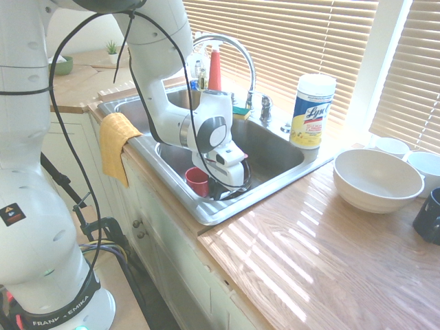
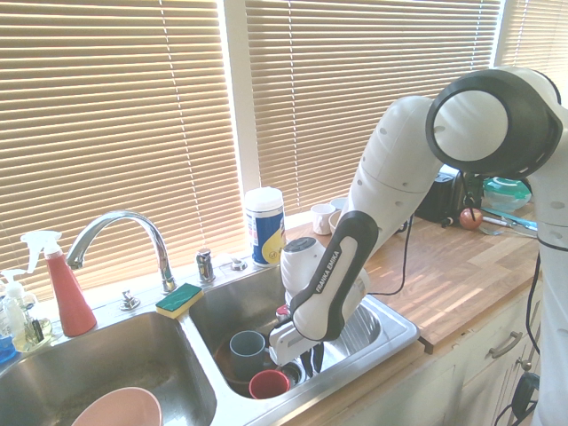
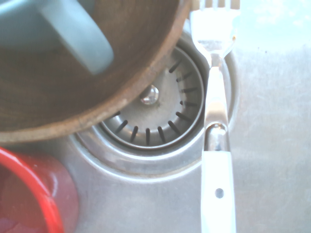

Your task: Put the fork into the sink

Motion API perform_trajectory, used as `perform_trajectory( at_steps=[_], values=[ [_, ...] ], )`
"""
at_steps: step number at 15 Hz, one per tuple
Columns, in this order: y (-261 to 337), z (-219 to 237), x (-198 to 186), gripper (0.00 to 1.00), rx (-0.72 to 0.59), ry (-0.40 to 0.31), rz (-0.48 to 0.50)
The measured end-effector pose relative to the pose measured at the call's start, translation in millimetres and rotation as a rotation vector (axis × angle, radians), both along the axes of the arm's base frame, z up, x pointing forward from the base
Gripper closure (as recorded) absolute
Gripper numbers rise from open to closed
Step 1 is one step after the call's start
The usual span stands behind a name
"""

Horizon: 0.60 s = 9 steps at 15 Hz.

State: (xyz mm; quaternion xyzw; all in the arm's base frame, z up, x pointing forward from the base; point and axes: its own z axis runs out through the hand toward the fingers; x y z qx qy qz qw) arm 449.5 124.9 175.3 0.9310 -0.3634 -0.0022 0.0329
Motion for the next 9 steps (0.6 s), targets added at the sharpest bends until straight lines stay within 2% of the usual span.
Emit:
perform_trajectory(
  at_steps=[6,9],
  values=[
    [5.5,11.9,13.0,0.0,0.006,-0.036,0.005],
    [12.7,66.1,25.1,0.0,0.013,-0.091,0.006]
  ],
)
